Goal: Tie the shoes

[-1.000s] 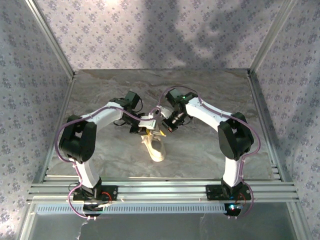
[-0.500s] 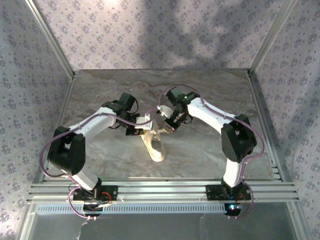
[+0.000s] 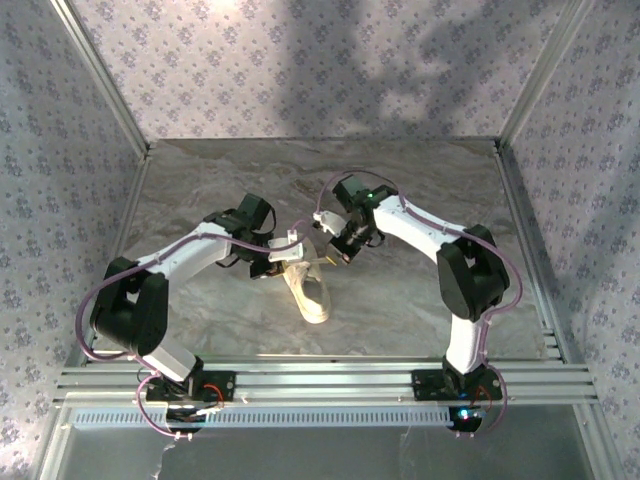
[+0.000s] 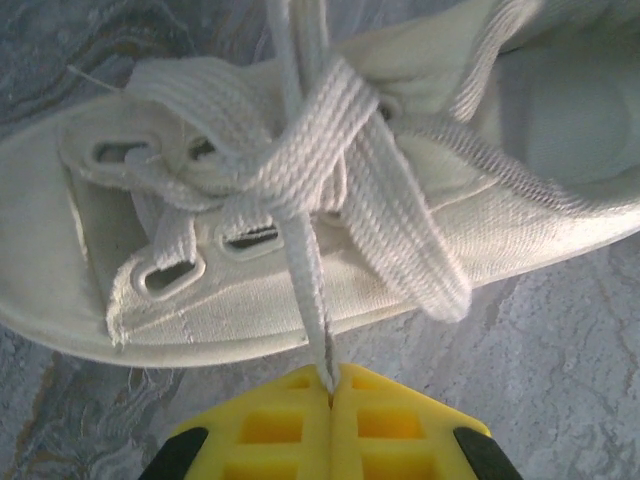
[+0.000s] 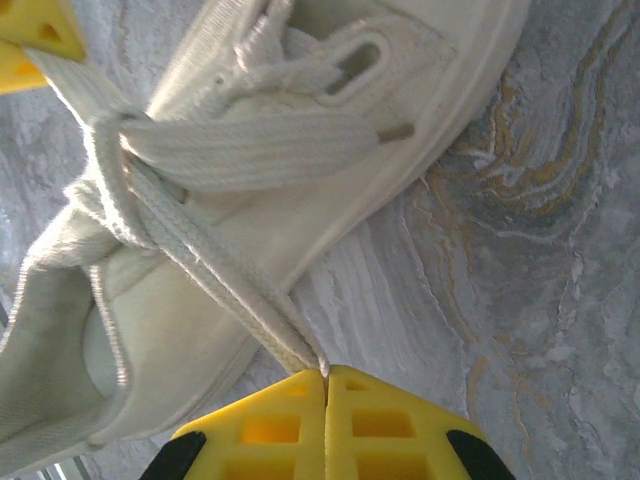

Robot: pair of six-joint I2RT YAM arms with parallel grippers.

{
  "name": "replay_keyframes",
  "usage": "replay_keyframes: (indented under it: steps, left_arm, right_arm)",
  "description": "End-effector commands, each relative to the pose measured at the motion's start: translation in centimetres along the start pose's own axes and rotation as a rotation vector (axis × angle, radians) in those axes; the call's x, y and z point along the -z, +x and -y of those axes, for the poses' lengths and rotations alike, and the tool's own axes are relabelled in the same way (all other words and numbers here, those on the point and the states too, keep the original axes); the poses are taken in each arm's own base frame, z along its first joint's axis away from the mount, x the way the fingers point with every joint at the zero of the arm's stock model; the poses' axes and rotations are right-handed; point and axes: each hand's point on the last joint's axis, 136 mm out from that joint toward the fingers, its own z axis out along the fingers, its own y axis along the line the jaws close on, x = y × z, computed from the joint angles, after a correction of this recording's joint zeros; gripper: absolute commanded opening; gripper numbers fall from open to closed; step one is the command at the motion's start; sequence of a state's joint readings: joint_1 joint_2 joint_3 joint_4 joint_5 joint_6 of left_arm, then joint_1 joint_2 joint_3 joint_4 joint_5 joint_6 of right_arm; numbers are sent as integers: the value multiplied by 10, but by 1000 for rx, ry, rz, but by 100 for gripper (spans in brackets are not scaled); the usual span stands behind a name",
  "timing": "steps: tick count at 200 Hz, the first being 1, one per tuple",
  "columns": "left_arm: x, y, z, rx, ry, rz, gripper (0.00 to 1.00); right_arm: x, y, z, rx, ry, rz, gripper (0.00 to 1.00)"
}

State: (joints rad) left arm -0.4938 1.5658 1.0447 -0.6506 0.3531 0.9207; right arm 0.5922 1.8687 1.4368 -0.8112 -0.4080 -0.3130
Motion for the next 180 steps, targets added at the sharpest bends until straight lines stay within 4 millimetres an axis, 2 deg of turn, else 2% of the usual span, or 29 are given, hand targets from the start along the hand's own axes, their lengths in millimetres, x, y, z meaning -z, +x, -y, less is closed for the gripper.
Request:
replay_keyframes:
  steps: [1, 30, 57, 93, 114, 180]
  left_arm:
    - [-7, 15, 5, 69, 14, -62, 0]
    - [-9, 19, 7, 102, 17, -67, 0]
    - [-8, 25, 7, 130, 13, -82, 0]
    - [-1, 33, 5, 167, -15, -84, 0]
    - [1, 40, 12, 193, 6, -114, 0]
    - [2, 54, 21, 244, 11, -147, 0]
  right_arm:
    - [-10, 17, 9, -36, -9, -40, 0]
    - [-16, 32, 21, -115, -8, -60, 0]
    - [-22, 41, 23, -142, -26, -78, 0]
    - [-31, 48, 20, -172, -59, -99, 0]
    - [-35, 52, 21, -193, -65, -109, 0]
    - [-35, 57, 22, -220, -69, -111, 0]
